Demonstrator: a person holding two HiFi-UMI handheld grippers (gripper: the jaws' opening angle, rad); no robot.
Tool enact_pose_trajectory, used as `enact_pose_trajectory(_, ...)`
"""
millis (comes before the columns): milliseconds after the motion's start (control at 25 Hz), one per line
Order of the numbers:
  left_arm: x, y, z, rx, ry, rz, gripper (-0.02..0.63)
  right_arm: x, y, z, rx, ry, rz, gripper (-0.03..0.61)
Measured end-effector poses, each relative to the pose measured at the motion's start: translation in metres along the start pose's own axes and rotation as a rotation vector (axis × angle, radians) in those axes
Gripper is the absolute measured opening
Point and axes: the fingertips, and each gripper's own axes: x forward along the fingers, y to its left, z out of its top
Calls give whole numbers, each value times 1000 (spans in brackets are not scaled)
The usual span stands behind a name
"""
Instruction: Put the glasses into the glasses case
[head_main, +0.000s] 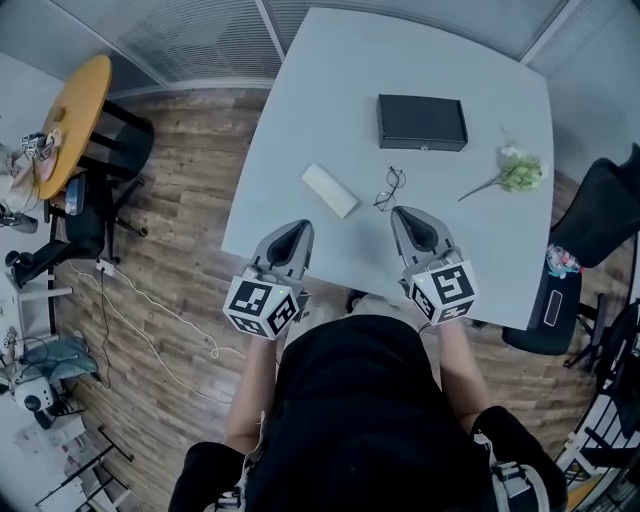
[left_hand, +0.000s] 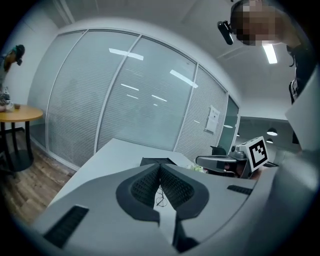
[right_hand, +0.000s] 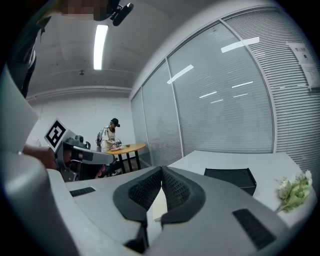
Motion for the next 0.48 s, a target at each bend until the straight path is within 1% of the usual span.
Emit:
enact_pose_trajectory(160, 10, 2, -7, -2, 27, 11, 23, 11, -10, -6, 3, 21, 4, 17)
enact_pose_trajectory(320, 11, 10, -21, -32, 57, 21, 23, 26, -8, -20, 2, 83, 18, 18)
enact_pose_trajectory(480, 25, 24, -39, -47, 117, 32, 23, 43, -7, -30, -6, 127, 26, 18)
